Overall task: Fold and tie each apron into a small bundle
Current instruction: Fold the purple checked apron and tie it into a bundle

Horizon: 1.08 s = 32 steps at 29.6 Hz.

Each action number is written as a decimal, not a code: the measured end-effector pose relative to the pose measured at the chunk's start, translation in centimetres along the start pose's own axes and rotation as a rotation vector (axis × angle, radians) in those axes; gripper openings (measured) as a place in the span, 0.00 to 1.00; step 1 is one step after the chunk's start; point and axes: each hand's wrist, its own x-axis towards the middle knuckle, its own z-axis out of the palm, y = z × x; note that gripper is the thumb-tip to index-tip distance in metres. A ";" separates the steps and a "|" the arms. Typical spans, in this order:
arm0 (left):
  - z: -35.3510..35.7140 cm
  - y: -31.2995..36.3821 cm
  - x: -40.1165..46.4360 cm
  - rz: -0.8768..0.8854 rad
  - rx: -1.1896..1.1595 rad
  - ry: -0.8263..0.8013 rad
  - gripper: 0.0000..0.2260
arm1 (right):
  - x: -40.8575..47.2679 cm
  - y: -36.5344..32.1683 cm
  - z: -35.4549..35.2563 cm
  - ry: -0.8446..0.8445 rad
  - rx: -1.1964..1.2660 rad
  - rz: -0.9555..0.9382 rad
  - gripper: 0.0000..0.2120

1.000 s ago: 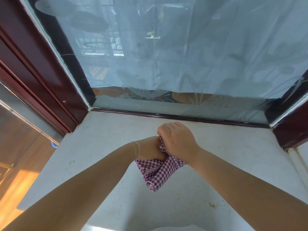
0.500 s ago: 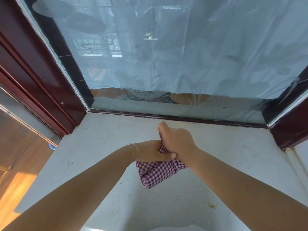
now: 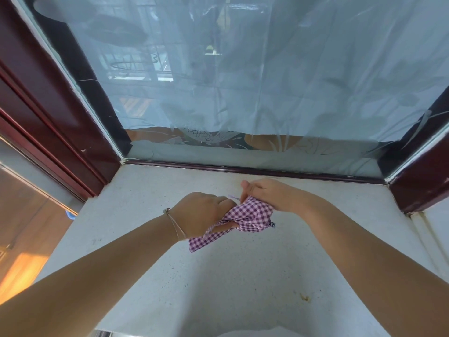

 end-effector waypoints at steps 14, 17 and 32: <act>0.4 -0.8 -0.4 0.141 0.177 0.095 0.07 | -0.3 0.7 -1.9 -0.209 -0.113 0.321 0.33; 0.3 -0.8 -0.1 0.172 0.210 0.153 0.06 | 0.3 0.6 -1.0 -0.178 0.145 0.312 0.43; 0.8 0.3 1.7 0.067 0.281 -0.133 0.05 | 1.6 -2.5 -0.6 0.237 -0.321 0.095 0.15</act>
